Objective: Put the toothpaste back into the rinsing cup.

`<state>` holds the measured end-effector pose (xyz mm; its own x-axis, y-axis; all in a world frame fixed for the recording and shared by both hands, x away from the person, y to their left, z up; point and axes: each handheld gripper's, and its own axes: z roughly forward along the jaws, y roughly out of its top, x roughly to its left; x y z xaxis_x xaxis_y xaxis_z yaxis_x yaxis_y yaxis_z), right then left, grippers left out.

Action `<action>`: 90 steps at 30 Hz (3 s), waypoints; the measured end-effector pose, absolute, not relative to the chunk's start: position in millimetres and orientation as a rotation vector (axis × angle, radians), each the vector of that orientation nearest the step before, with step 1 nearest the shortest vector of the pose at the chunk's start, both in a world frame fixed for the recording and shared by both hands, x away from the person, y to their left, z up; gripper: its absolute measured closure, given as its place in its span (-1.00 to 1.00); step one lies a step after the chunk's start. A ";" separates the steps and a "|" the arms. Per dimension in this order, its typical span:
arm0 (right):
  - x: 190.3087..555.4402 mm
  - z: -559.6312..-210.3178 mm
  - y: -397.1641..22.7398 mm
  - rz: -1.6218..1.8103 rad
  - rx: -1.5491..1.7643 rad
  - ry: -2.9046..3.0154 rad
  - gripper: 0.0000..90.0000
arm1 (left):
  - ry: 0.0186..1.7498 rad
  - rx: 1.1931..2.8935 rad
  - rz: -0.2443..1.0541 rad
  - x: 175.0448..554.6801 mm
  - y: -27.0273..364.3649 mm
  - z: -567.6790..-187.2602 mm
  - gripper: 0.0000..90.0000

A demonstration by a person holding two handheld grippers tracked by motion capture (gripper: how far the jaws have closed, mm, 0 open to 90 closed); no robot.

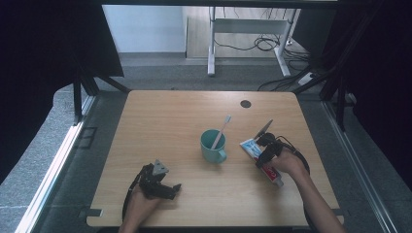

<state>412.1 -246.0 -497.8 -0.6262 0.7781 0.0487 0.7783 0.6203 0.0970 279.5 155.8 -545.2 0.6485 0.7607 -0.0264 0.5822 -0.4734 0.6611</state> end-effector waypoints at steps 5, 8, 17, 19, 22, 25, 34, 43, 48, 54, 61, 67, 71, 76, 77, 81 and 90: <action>418.2 -500.3 -240.6 -0.057 -1.349 -2.808 -0.17 | 1.039 2.220 0.359 279.5 155.8 -545.2 -1.00; 421.7 -501.1 -238.1 -0.033 -1.348 -2.790 -0.12 | 1.039 2.220 0.358 279.5 155.8 -545.2 -1.00; 428.5 -500.8 -229.3 0.078 -1.362 -2.762 0.03 | 1.038 2.220 0.358 279.6 155.8 -545.2 -1.00; 429.3 -500.6 -228.4 0.094 -1.370 -2.759 0.12 | 1.038 2.221 0.358 279.6 155.8 -545.2 -1.00; 429.6 -499.2 -228.1 0.099 -1.384 -2.750 0.24 | 1.038 2.221 0.359 279.5 155.8 -545.2 -1.00; 429.9 -495.3 -229.0 0.092 -1.394 -2.737 0.43 | 1.038 2.221 0.359 279.5 155.8 -545.2 -1.00; 425.6 -489.8 -231.1 0.048 -1.361 -2.771 0.59 | 1.038 2.221 0.359 279.5 155.8 -545.2 -1.00; 421.9 -484.2 -232.2 0.001 -1.339 -2.794 0.61 | 1.038 2.221 0.359 279.6 155.8 -545.2 -1.00; 419.1 -477.0 -231.0 -0.024 -1.329 -2.810 0.61 | 1.036 2.222 0.360 279.6 155.9 -545.1 -1.00; 414.3 -468.5 -231.6 -0.064 -1.304 -2.835 0.61 | 1.035 2.222 0.360 279.7 155.9 -545.2 -1.00; 406.5 -458.2 -234.4 -0.167 -1.298 -2.850 0.61 | 1.039 2.220 0.358 279.5 155.7 -545.2 -1.00; 400.9 -448.9 -238.0 -0.252 -1.309 -2.851 0.61 | 1.035 2.222 0.360 279.7 155.9 -545.2 -1.00; 396.9 -441.7 -240.2 -0.324 -1.304 -2.860 0.61 | 1.035 2.222 0.360 279.7 155.9 -545.2 -1.00; 391.8 -433.2 -242.9 -0.409 -1.311 -2.876 0.61 | 1.036 2.222 0.360 279.6 155.9 -545.2 -1.00; 390.9 -431.7 -244.0 -0.430 -1.313 -2.878 0.61 | 1.036 2.222 0.360 279.6 155.9 -545.2 -1.00; 387.2 -427.3 -248.0 -0.505 -1.322 -2.888 0.61 | 1.035 2.222 0.360 279.7 155.9 -545.2 -1.00; 379.4 -418.0 -252.6 -0.650 -1.323 -2.911 0.61 | 1.037 2.221 0.359 279.6 155.9 -545.2 -1.00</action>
